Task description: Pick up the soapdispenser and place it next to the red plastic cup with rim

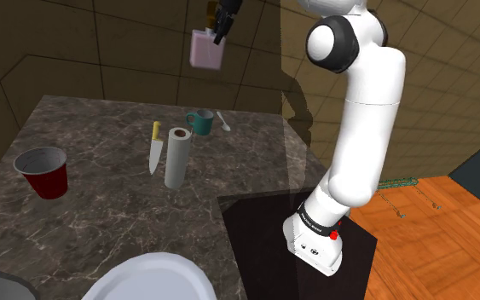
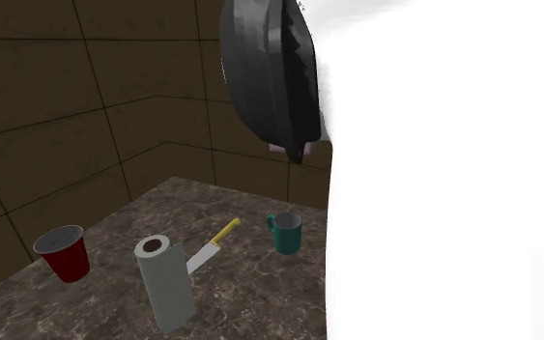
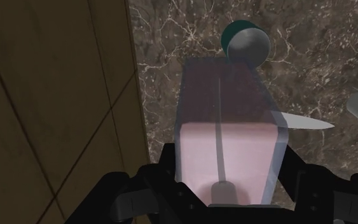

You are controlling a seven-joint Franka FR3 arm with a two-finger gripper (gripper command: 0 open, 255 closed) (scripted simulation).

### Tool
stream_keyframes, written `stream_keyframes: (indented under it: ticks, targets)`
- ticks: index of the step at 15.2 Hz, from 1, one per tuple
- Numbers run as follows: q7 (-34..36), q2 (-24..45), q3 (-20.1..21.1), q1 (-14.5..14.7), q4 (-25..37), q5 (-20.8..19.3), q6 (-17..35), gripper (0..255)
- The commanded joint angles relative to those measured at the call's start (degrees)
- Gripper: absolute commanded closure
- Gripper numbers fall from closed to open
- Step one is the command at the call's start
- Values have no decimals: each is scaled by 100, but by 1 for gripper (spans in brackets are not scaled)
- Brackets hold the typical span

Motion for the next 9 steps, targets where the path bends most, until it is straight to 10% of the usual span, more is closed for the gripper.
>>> stream_keyframes:
  ticks: [1,4,9]
  targets:
    - [35,68,2,-52,253,28,-183,255]
    - [93,190,10,-136,646,77,-451,255]
    - [609,-679,106,616,-618,-318,143,255]
